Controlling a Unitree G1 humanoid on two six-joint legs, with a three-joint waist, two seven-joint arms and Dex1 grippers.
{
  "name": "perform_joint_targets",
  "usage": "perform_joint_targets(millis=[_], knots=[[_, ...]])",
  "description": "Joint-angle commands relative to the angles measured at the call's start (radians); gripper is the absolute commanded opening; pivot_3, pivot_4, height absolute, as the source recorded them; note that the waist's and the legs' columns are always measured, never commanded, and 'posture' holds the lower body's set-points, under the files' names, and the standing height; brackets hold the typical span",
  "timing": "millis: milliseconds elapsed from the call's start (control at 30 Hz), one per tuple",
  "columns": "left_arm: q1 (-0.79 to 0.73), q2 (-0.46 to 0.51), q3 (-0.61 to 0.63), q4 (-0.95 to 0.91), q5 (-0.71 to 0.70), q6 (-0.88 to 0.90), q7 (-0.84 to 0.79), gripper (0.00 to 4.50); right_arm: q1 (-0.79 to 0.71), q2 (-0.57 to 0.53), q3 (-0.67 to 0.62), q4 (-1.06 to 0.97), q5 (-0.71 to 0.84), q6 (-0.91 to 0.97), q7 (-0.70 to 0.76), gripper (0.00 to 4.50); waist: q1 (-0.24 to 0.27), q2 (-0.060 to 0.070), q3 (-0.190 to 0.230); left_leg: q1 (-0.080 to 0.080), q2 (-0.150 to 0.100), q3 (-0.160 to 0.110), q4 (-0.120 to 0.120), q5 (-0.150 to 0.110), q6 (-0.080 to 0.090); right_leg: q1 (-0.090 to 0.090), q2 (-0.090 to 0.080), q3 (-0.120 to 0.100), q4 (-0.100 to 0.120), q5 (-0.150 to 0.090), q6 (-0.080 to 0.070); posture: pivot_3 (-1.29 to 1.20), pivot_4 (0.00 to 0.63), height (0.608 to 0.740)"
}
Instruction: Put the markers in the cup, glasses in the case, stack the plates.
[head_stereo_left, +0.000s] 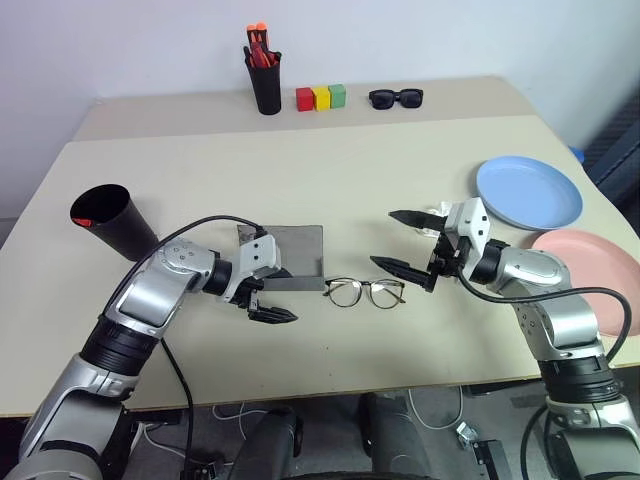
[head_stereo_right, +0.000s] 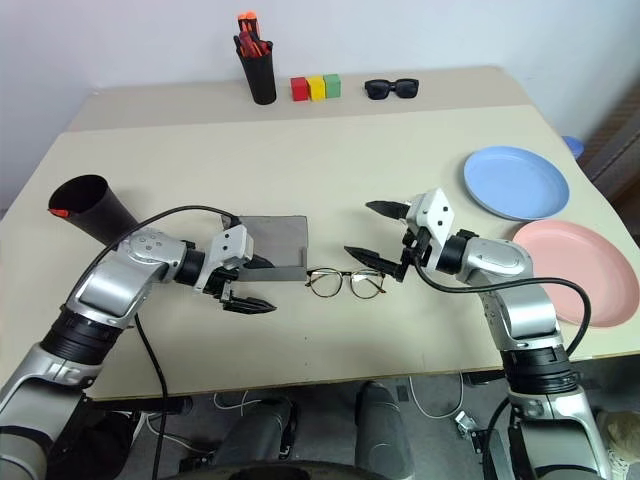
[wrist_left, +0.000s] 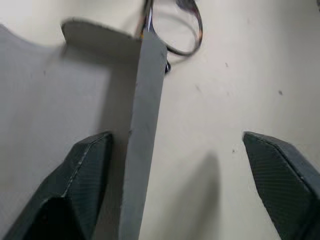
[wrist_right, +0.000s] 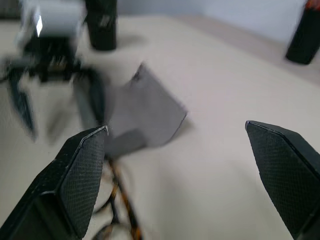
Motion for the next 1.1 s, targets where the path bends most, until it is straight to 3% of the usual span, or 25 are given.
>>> perform_joint_targets(millis=[33, 267, 500, 667, 967, 1100], knots=[[-0.017, 0.018, 0.127, -0.094, -0.118, 0.067, 0.018, 3.93, 0.01, -0.066, 0.056, -0.111, -0.038, 0.092, 0.009, 4.5, 0.0, 0.0, 0.0, 0.0, 0.0, 0.0, 0.0, 0.0, 0.0, 0.0, 0.0, 0.0, 0.0, 0.0, 0.0, 0.0, 0.15, 0.74], [0.018, 0.09, 0.339, -0.168, -0.325, 0.228, 0.052, 3.93, -0.023, -0.171, 0.187, -0.258, -0.179, 0.274, -0.039, 4.5, 0.0, 0.0, 0.0, 0.0, 0.002, 0.001, 0.0, 0.0, 0.0, 0.0, 0.0, 0.0, 0.0, 0.0, 0.0, 0.0, 0.15, 0.74], [0.204, 0.101, 0.599, -0.211, -0.534, 0.275, 0.077, 3.93, -0.109, -0.09, 0.241, -0.317, -0.178, 0.458, -0.122, 4.5, -0.001, 0.0, 0.0, 0.0, 0.006, 0.001, -0.001, 0.0, 0.0, -0.001, 0.001, 0.0, -0.001, 0.0, 0.0, 0.0, 0.15, 0.74], [0.365, 0.122, 0.653, -0.29, -0.532, 0.202, 0.091, 3.93, -0.121, -0.065, 0.287, -0.298, -0.214, 0.482, -0.158, 4.5, 0.007, -0.001, 0.0, -0.001, 0.004, 0.001, 0.0, 0.0, 0.0, -0.001, -0.001, 0.0, -0.002, 0.0, 0.0, 0.0, 0.15, 0.74], [0.585, 0.09, 0.696, -0.403, -0.51, -0.024, 0.078, 3.93, -0.121, -0.113, 0.347, -0.207, -0.304, 0.361, -0.112, 4.5, 0.002, -0.001, 0.0, 0.0, 0.005, 0.003, -0.001, 0.0, 0.0, -0.001, 0.0, 0.0, -0.002, 0.0, -0.001, 0.0, 0.15, 0.74], [0.626, 0.079, 0.679, -0.416, -0.502, -0.079, 0.095, 3.97, -0.118, -0.111, 0.342, -0.203, -0.303, 0.358, -0.095, 2.8, 0.003, -0.001, 0.0, 0.0, 0.005, 0.003, 0.0, 0.0, 0.0, 0.0, 0.0, 0.0, -0.002, 0.0, -0.001, 0.0, 0.15, 0.74]])
